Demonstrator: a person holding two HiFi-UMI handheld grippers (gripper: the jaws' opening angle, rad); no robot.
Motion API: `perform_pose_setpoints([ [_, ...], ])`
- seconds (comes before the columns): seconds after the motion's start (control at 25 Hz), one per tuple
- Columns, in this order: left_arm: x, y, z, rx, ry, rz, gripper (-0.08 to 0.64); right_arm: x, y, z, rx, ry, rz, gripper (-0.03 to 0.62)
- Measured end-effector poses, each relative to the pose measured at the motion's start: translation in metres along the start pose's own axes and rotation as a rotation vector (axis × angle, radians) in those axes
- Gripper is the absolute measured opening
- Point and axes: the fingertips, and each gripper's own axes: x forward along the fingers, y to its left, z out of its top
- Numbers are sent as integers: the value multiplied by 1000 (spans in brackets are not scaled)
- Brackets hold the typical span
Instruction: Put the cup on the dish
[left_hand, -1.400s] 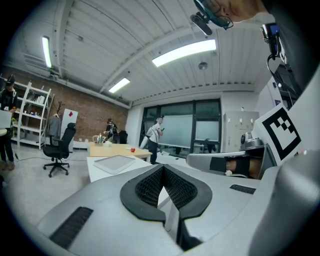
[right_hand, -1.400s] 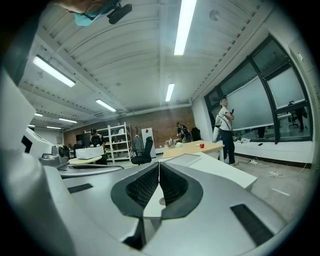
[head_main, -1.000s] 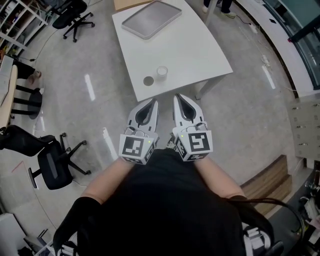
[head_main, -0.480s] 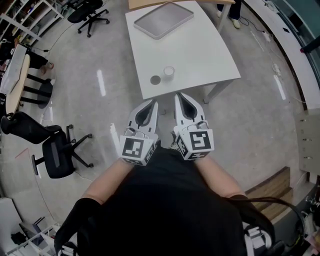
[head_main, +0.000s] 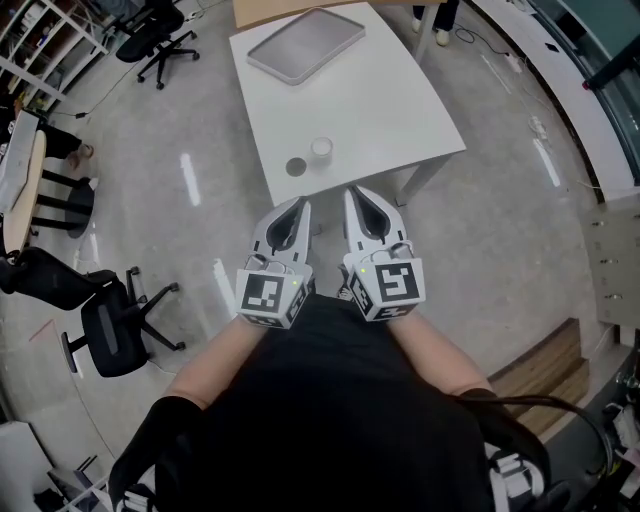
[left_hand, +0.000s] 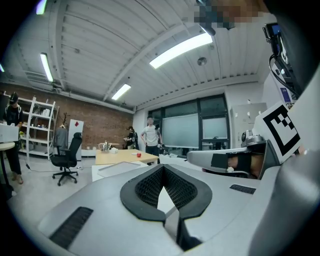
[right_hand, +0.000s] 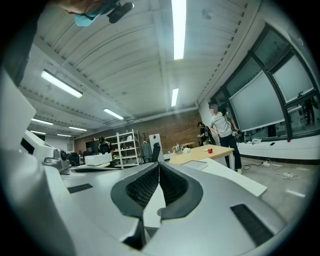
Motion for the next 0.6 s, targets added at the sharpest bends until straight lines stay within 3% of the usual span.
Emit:
perform_pose_setpoints([
  [0.6,25,31,-19,-61,63,-41,-3,43,11,-31,4,120,9,12],
])
